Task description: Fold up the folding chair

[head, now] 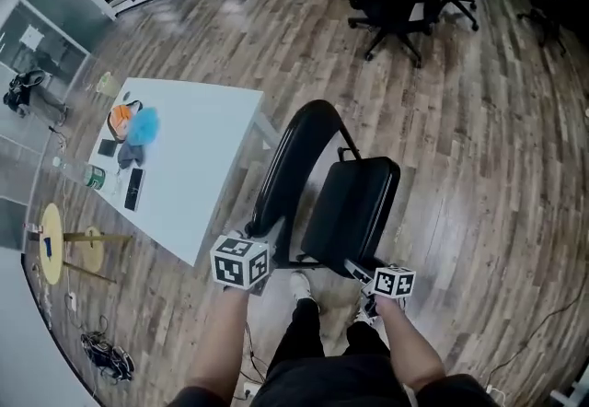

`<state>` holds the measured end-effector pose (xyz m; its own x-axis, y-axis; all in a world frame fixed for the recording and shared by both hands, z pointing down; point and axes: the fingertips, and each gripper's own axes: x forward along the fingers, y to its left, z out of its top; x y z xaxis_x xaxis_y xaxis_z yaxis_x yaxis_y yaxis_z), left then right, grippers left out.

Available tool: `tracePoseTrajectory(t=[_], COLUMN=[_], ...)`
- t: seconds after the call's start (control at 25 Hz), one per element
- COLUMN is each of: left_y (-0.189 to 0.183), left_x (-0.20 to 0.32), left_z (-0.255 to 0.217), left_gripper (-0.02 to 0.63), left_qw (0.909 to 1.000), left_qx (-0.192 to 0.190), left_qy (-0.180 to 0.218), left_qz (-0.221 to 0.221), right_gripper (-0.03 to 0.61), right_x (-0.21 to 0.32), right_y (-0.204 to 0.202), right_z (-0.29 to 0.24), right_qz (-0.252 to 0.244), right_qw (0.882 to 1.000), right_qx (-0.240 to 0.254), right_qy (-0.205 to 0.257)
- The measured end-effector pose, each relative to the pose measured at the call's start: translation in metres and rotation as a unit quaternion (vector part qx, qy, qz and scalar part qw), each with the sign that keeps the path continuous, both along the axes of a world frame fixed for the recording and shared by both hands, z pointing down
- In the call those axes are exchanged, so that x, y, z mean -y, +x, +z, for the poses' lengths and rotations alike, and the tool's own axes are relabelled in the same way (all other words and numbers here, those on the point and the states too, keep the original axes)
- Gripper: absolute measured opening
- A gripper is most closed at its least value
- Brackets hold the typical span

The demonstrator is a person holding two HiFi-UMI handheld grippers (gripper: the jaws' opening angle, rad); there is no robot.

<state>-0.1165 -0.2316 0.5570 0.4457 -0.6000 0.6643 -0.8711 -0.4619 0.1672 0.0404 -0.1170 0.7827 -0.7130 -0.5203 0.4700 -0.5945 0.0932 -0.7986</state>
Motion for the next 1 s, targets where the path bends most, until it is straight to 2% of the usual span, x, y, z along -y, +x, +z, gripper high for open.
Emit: tracePoseTrajectory(t=[0.2,0.4,0.64,0.8,1.0], left_y=[-0.047,-0.103,-0.147,-0.168,-0.19], left_x=[0.017,0.036,0.051,0.06,0.067], left_z=[-0.024,-0.034,-0.04,-0.042,-0.039], left_gripper=[0.072,0.072,0.072,0.074,0.072], left_qw=[0.9999,0.9996,0.9992,0.9991,0.9992], left_qx=[-0.008,-0.025,-0.033,-0.037,-0.035], left_qy=[0.0,-0.009,-0.017,-0.015,-0.016], left_qz=[-0.006,-0.007,-0.013,-0.012,-0.015], right_gripper=[0.353,0.353,0.353,0.353,0.345], right_x=[0.032,0.062,0.101,0.118,0.126], right_y=[-0.086,-0.169,-0.277,-0.318,-0.342], right_z=[-0.048,-0.072,-0.093,-0.093,-0.091], right_qz=[-0.043,-0.054,-0.101,-0.115,-0.141], right_qw=[0.999,0.998,0.994,0.992,0.989], right_qx=[-0.011,-0.018,0.007,0.005,0.013], right_qy=[0.017,0.035,0.049,0.044,0.032])
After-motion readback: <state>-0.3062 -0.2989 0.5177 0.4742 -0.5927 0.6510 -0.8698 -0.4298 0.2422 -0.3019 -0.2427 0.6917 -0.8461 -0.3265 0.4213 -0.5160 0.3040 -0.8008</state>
